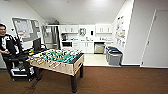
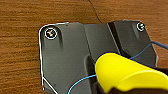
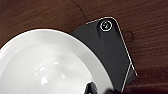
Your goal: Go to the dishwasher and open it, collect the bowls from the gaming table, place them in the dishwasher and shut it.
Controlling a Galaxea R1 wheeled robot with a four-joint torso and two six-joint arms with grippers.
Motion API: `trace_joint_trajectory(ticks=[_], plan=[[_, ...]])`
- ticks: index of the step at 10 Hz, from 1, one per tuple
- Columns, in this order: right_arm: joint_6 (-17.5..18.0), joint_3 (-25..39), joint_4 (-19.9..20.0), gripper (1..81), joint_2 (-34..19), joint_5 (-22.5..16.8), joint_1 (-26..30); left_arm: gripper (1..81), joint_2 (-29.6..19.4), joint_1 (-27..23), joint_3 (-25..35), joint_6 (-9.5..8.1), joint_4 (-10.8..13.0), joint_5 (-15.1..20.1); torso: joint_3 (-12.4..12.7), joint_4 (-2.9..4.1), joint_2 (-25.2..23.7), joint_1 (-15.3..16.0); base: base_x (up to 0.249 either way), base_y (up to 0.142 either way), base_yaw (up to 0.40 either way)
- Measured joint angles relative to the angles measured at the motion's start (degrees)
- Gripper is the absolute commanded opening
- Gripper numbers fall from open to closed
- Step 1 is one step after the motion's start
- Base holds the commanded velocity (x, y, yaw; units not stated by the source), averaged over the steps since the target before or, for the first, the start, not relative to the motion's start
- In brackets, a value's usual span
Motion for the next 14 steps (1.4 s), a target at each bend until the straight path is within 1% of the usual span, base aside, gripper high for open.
trace_joint_trajectory(ticks=[3,11,14], plan=[[0.0,0.04,0.0,1.0,0.02,-0.06,-0.18,1.0,-0.11,0.05,-0.02,0.0,0.0,0.02,0.0,0.0,0.0,0.02,0.164,0.0,0.0],[0.0,0.06,0.0,1.0,0.11,-0.02,-0.35,1.0,-0.13,0.02,-0.02,0.0,0.0,0.02,0.0,0.0,0.0,0.02,0.157,-0.07,0.0],[0.0,0.02,0.0,1.0,-0.16,0.09,-0.24,1.0,0.01,0.1,0.0,0.0,0.0,0.05,0.0,0.0,0.0,0.02,0.153,0.0,0.0]])
